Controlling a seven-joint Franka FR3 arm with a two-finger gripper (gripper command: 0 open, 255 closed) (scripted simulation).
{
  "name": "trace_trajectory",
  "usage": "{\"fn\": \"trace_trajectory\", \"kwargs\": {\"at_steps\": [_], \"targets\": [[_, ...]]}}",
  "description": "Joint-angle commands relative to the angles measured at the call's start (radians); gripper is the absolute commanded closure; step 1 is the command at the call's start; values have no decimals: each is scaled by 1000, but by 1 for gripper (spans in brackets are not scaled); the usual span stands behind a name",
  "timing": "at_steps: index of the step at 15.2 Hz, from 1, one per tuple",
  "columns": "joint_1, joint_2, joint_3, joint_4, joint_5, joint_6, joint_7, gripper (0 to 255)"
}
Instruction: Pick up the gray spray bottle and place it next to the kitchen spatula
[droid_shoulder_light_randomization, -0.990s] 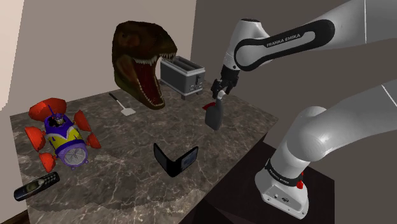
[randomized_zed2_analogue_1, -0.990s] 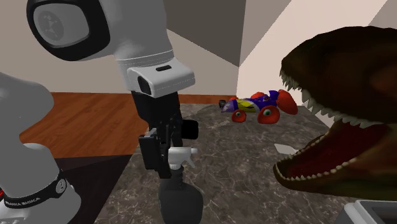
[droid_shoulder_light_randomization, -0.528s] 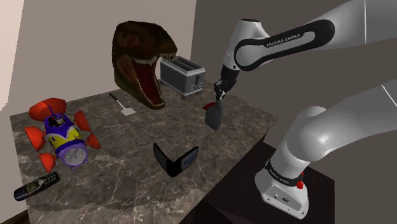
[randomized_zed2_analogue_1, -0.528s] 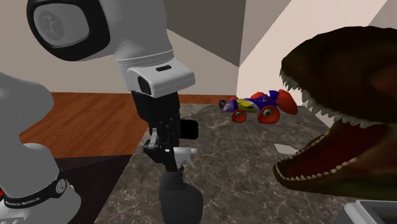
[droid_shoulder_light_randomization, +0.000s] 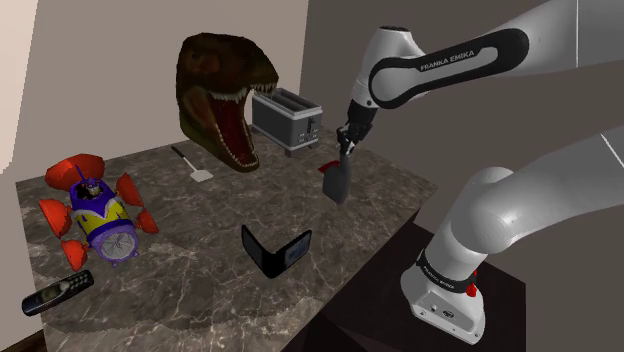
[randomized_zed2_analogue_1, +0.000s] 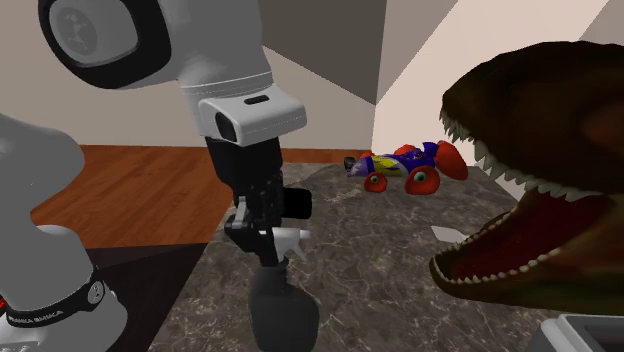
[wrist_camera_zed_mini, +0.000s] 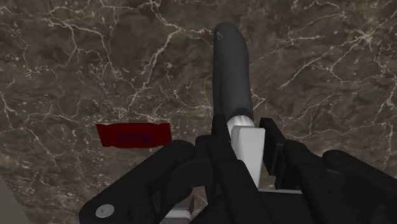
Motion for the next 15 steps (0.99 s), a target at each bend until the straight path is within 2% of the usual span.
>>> {"fn": "trace_trajectory", "kwargs": {"at_steps": [1,15], "targets": [[1,-11,2,17,2,-28,0,255],[7,-63,17,173,16,-236,-6,255]]}}
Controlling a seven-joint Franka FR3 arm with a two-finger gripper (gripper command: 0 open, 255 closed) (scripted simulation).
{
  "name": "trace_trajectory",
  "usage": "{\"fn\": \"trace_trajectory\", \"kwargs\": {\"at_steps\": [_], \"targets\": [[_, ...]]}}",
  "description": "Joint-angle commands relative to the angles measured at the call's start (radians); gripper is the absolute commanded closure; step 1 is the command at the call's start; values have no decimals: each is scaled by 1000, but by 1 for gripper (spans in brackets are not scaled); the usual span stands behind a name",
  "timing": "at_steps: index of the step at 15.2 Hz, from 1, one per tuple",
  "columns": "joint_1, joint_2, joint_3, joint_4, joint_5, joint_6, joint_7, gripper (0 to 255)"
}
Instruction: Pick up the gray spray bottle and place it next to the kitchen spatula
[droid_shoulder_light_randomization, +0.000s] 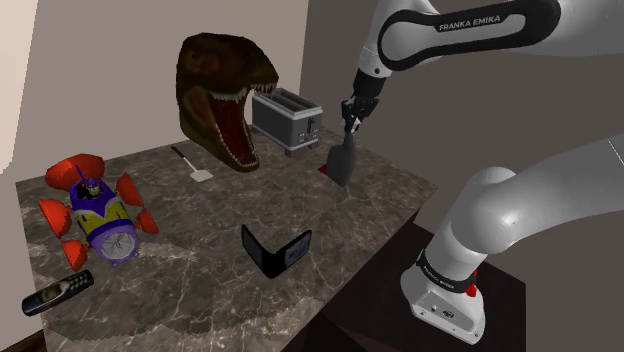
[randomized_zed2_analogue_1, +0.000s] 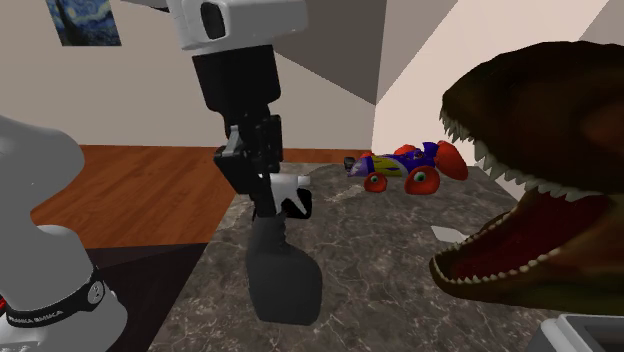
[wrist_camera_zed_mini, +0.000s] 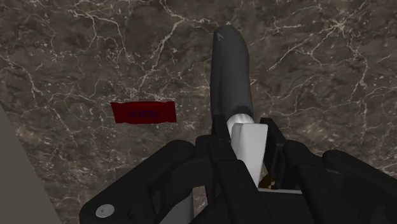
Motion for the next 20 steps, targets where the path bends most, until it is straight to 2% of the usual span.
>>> {"fn": "trace_trajectory", "kwargs": {"at_steps": [1,20], "targets": [[0,-10,2,24,1,-34,-2,255],[8,7,16,291,17,-284,-11,255]]}}
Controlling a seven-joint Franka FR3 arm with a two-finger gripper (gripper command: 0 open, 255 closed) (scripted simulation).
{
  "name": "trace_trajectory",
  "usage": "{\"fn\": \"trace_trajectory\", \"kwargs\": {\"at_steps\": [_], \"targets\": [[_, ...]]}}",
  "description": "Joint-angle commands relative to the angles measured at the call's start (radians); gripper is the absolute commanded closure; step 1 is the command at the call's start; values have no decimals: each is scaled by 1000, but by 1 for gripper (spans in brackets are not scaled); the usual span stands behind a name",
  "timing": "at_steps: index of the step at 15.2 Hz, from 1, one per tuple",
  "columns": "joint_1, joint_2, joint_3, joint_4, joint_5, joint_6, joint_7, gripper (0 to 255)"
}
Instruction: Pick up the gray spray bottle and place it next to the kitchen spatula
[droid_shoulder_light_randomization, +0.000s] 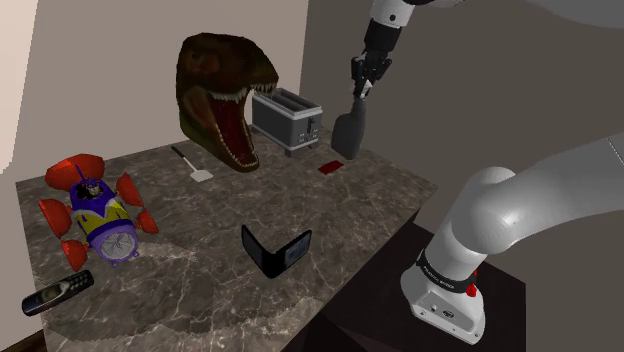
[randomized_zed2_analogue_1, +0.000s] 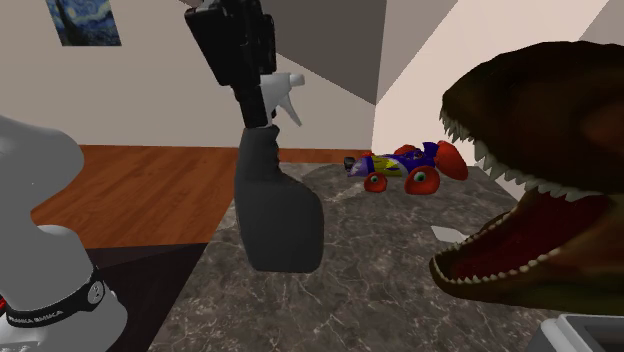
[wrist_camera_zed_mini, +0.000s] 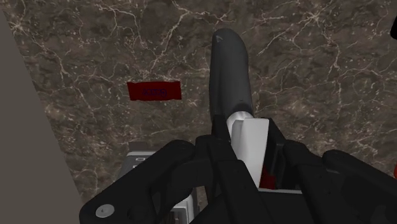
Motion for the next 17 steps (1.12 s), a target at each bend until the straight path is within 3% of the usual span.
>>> {"fn": "trace_trajectory", "kwargs": {"at_steps": [1,17], "targets": [[1,7,2,31,2,-25,0,255],[7,81,8,308,12,-227,-10,255]]}}
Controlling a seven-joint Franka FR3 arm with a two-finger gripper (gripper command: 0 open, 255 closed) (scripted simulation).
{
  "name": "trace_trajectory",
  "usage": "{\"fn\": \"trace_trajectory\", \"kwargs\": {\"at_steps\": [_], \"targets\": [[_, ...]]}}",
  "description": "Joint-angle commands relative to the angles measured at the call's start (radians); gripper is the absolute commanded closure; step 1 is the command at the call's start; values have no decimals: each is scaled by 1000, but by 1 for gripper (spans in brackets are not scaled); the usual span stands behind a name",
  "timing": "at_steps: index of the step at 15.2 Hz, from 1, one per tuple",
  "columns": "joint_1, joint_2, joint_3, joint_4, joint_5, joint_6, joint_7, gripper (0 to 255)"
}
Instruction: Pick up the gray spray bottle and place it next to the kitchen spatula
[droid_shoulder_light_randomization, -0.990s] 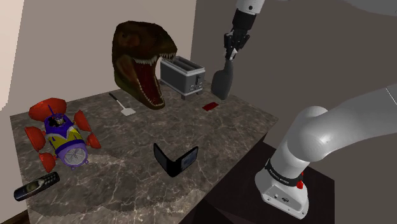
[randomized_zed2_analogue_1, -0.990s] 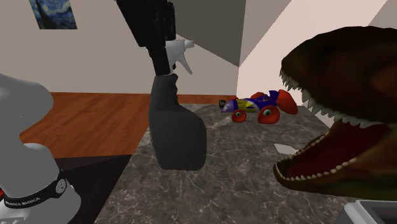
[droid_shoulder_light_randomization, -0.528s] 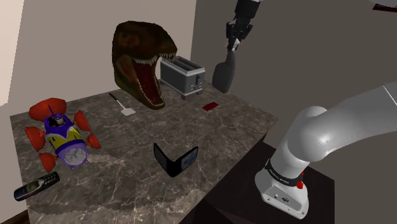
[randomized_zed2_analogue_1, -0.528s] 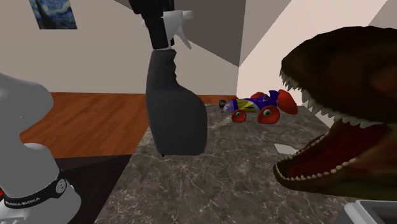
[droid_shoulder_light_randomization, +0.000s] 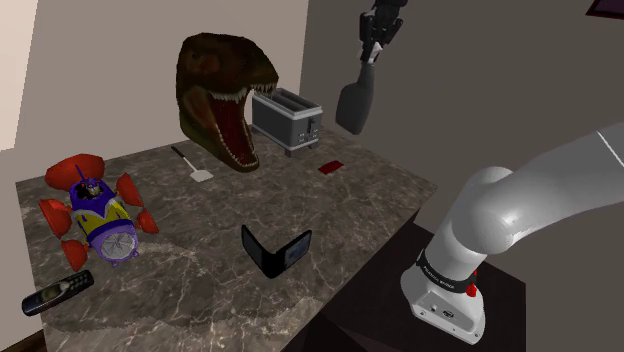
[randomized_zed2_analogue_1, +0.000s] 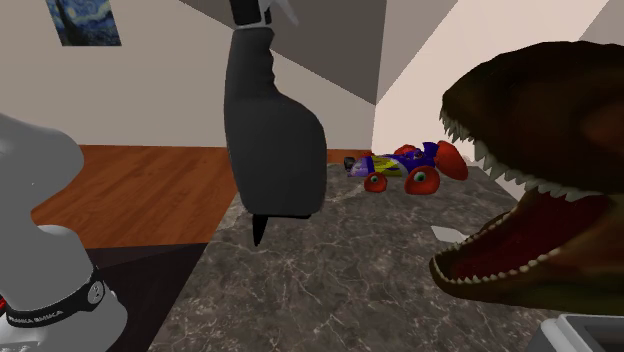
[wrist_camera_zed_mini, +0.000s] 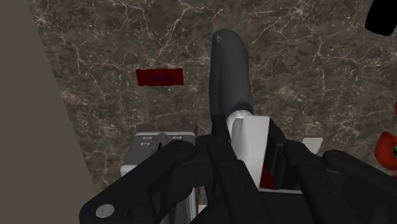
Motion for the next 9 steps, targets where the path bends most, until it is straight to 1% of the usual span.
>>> {"fn": "trace_trajectory", "kwargs": {"at_steps": [1,6,9], "targets": [[0,13,-2,41,0,-28,-4,255],[2,45,-1,134,3,-89,-8,255],[12,95,22,114,15,-21,29,255]]}}
